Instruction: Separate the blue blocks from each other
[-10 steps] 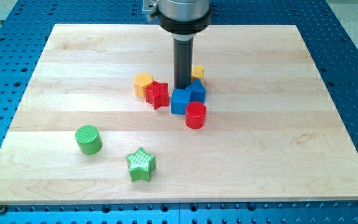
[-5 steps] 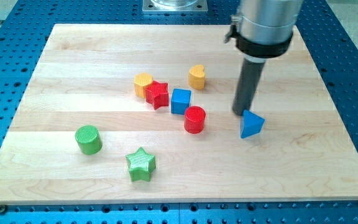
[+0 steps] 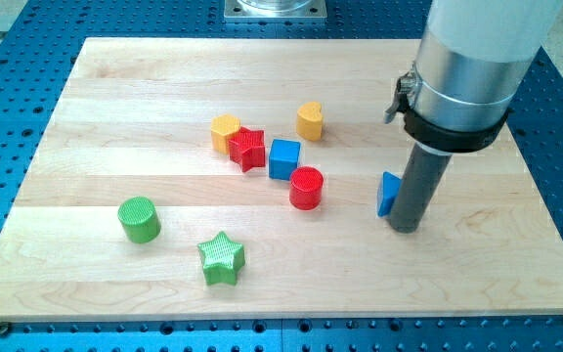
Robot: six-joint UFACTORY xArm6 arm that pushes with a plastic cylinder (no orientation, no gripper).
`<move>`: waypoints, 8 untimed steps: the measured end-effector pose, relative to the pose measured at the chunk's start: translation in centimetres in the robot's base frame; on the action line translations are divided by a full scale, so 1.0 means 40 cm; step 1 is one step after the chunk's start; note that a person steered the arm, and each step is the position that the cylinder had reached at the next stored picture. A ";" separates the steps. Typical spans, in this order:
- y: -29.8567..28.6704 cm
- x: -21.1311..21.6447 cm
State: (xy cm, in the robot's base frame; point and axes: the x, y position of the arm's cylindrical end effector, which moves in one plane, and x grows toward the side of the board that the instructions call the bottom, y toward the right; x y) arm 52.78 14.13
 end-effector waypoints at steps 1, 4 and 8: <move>0.037 0.000; -0.034 0.051; 0.022 0.009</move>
